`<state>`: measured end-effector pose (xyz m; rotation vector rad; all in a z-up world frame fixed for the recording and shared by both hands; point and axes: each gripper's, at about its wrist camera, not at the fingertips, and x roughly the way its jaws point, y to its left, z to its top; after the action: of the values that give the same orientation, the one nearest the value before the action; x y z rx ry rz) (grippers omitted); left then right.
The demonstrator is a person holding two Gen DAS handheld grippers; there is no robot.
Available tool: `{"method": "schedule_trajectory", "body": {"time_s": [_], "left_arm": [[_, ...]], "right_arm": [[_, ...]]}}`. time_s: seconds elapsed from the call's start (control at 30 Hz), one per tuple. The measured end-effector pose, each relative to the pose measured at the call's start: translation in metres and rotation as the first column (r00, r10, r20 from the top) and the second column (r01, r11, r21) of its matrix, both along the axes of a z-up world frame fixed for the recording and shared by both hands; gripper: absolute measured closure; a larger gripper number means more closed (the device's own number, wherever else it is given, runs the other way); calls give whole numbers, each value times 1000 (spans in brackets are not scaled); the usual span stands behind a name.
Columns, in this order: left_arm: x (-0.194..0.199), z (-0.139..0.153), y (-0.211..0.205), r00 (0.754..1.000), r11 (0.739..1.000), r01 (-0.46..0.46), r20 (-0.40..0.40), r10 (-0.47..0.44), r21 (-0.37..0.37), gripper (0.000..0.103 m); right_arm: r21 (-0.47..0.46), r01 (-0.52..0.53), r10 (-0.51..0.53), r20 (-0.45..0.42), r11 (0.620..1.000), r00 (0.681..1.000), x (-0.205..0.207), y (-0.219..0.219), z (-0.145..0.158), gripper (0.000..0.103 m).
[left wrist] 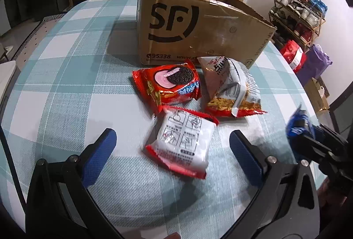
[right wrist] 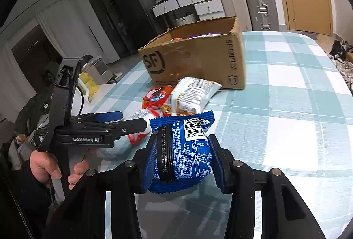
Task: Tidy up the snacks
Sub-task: 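Grasp the white-and-red bag with the left gripper while the right gripper holds the blue bag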
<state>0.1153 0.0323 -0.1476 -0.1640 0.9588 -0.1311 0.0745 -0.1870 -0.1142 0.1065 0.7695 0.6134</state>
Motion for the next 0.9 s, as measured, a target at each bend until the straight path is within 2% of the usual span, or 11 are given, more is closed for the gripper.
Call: {"method": "schedule_trajectory", "body": {"time_s": [0.17, 0.3, 0.5, 0.57, 0.67, 0.7, 0.73, 0.8, 0.9], "left_arm": [[9, -5, -3, 999, 1000, -16, -32, 16, 12, 1], [11, -5, -1, 999, 1000, -21, -27, 22, 8, 1], [9, -4, -1, 1000, 1000, -8, -28, 8, -7, 9], [7, -5, -1, 999, 1000, 2, -38, -3, -24, 15], [3, -5, 1, 999, 999, 15, -33, -16, -36, 37], [2, -5, 2, 999, 997, 32, -35, -34, -65, 48], [1, -5, 4, 998, 994, 46, -38, -50, -100, 54], [-3, -4, 5, 997, 991, 61, -38, -66, -121, 60], [-12, 1, 5, 997, 990, 79, -17, -81, -117, 61]], "right_arm": [[21, 13, -13, 1, 1000, 1000, -2, -9, 0, 58], [23, 10, -10, 3, 1000, 1000, -5, -11, 0, 58], [25, 9, -9, 10, 1000, 1000, -8, -11, 1, 58], [23, 12, -12, 11, 1000, 1000, -8, -11, 1, 58], [25, 22, -22, 5, 999, 1000, -8, -13, 0, 58], [24, 23, -24, 5, 999, 1000, -9, -13, 0, 58], [22, 25, -25, 6, 999, 1000, -10, -13, 1, 58], [22, 24, -25, 8, 999, 1000, -12, -13, 2, 58], [7, 30, -30, 18, 1000, 999, -15, -11, 5, 58]]}}
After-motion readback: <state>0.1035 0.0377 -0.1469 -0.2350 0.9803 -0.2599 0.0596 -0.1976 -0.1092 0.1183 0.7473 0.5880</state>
